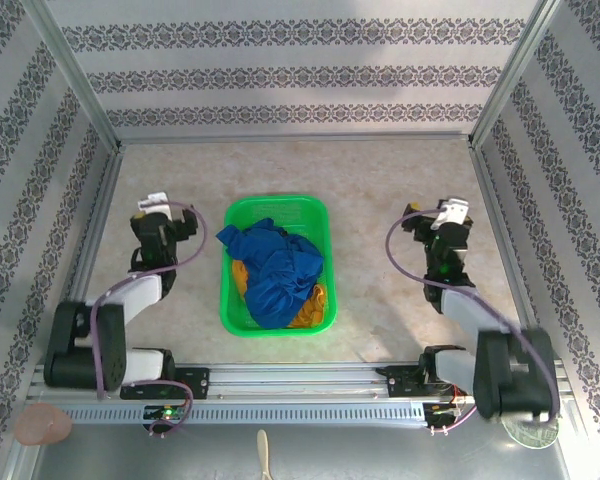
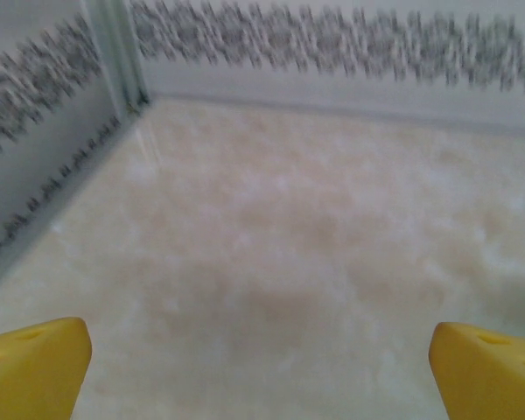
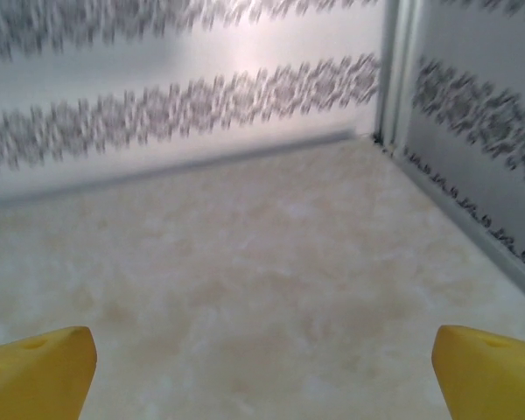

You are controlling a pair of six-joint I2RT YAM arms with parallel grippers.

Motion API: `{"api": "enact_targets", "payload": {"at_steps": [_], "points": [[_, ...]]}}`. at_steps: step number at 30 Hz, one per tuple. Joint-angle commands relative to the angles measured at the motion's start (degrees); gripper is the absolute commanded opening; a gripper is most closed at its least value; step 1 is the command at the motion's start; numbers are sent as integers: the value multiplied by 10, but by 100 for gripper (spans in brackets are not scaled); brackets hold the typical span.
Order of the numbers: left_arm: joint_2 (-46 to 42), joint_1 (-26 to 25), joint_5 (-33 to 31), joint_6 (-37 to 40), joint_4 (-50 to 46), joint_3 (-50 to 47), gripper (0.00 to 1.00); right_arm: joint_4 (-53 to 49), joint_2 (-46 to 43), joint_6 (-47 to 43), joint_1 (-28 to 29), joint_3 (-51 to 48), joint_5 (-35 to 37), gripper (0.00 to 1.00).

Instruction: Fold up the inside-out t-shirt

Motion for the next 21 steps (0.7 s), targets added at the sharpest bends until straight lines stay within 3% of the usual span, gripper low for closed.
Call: {"api": "enact_targets", "payload": {"at_steps": [1,4,8,12,16,21], "points": [[-83,-9,-15,-120,-280,89,99,-180,-108,197,-7,41,28,98],[-141,-13,81,-181,-427,133,99,-210,-188,239,-19,59,-112,98],[-200,-46,215,-205,-567,150,99,-403,-180,245,-13,178,-296,96],[-273,-148,227,-245,-651,107,100,-581,-150,253,20,250,-402,84],[-353,-241,193,-319,-678,45,100,-700,-166,232,112,275,-327,83],[-356,-325,173,-387,-591,-29,100,-770,-151,221,207,282,-204,83]]}}
